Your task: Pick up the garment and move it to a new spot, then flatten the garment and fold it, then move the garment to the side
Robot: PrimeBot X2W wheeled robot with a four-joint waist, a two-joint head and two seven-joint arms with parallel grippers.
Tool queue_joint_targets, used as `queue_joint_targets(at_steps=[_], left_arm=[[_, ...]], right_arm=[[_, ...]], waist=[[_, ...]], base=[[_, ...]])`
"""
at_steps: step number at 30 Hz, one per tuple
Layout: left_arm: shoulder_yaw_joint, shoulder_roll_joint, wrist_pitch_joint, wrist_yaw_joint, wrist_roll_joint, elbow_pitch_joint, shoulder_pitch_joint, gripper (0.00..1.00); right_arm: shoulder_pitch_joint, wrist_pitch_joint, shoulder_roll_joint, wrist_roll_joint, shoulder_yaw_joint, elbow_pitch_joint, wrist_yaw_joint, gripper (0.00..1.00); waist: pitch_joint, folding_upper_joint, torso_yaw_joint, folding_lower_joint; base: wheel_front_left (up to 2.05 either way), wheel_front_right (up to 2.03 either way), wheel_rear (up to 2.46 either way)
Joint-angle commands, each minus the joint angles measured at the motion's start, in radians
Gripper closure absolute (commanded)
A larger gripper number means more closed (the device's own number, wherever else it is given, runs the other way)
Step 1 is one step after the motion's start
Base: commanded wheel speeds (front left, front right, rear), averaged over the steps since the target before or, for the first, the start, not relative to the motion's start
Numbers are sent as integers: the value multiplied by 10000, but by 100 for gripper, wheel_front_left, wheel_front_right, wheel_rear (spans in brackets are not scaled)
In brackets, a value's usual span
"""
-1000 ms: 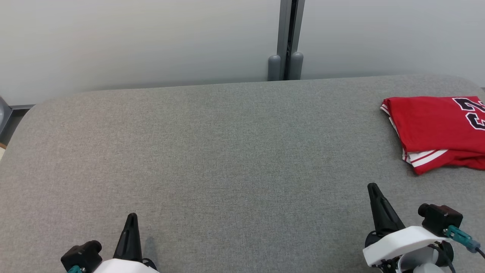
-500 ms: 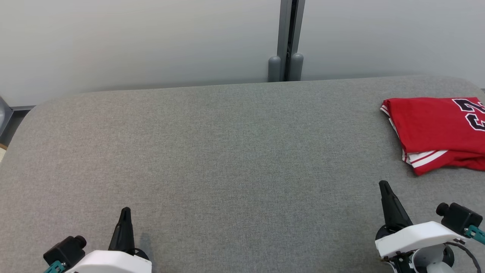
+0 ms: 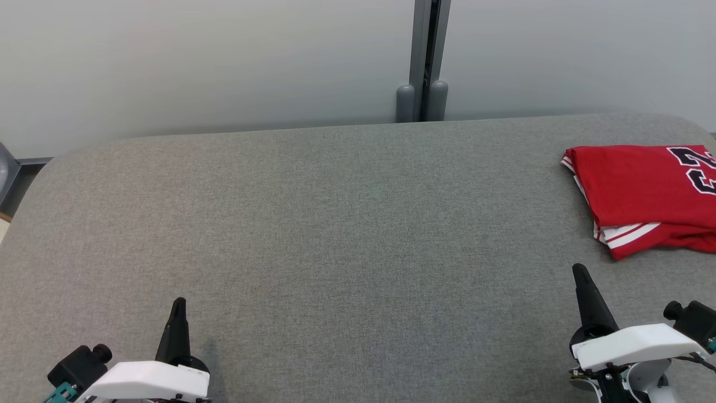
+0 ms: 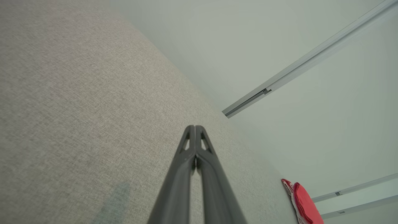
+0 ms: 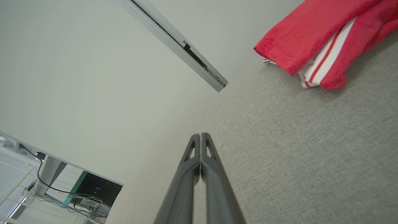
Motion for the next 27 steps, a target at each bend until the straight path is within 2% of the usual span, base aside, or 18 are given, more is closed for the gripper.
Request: queue_joint_targets(at_steps=[1, 27], left_arm=[[78, 48, 32, -58, -173, -146, -289, 100], [572, 61, 817, -543, -2804, -173, -610, 100]], right_arm=[[-84, 63, -88, 206, -58, -185, 3, 100], [-1, 788, -122, 2964, -591, -450, 3, 100]], waist=[[-1, 0, 0, 0], [-79, 0, 14, 0]], base=[[0, 0, 0], [0, 0, 0]])
